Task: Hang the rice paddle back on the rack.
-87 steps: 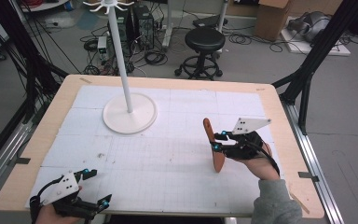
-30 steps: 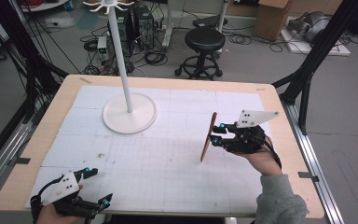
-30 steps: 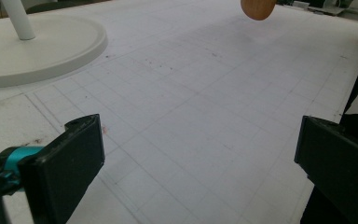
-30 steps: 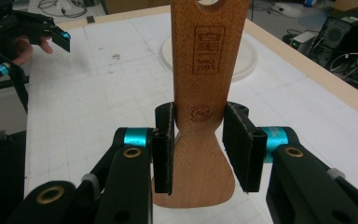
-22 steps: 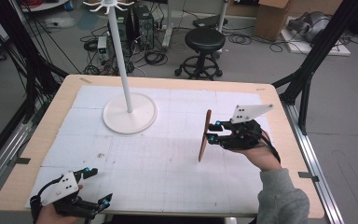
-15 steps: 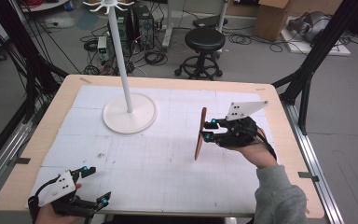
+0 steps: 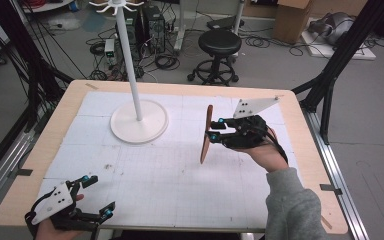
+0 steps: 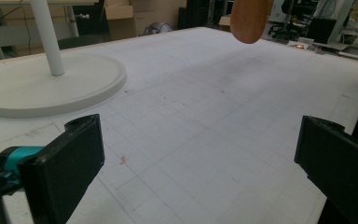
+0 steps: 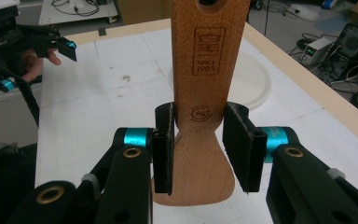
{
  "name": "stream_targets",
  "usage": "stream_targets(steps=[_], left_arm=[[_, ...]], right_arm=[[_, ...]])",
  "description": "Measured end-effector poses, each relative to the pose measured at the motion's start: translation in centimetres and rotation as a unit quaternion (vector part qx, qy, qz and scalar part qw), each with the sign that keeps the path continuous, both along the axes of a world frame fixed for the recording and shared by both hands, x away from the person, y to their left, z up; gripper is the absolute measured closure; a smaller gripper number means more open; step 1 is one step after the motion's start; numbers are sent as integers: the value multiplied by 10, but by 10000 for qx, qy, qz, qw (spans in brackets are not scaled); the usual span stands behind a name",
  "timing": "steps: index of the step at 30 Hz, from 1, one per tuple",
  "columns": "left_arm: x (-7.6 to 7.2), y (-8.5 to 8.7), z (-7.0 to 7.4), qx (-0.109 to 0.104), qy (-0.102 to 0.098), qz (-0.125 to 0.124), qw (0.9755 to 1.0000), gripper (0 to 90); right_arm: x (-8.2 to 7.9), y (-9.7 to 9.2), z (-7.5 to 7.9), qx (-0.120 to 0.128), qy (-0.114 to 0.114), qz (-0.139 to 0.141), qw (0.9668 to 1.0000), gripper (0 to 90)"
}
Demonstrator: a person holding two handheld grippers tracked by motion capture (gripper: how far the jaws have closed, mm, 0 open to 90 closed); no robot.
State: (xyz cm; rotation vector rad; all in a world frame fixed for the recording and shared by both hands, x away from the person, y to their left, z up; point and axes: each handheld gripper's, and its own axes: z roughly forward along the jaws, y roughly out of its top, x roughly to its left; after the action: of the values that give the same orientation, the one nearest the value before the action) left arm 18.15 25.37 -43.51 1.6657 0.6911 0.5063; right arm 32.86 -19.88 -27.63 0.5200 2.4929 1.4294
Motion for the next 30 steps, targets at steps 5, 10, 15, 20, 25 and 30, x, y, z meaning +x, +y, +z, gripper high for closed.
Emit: stream_targets(steps=[5,10,15,20,25,30], left_arm=[[-2,1,2,-16,-52,20,10000,19],[-1,1,1,8,-41,20,10000,19],[0,0,1,14,-40,7,10000,19],[0,-1,1,42,-22,-21,10000,19],[1,0,1,-16,-40,-7,10000,19],[2,1,2,-91,-84,-19,9999,19]], right_arm=[[5,9,10,-101,-67,-33,9999,644],[12,17,21,-63,-141,-64,9999,645],[17,26,32,20,-171,-68,9998,644],[23,37,40,-8,-206,-76,9998,644],[32,47,48,55,-211,-53,9997,644],[38,57,57,98,-232,-9,9997,644]])
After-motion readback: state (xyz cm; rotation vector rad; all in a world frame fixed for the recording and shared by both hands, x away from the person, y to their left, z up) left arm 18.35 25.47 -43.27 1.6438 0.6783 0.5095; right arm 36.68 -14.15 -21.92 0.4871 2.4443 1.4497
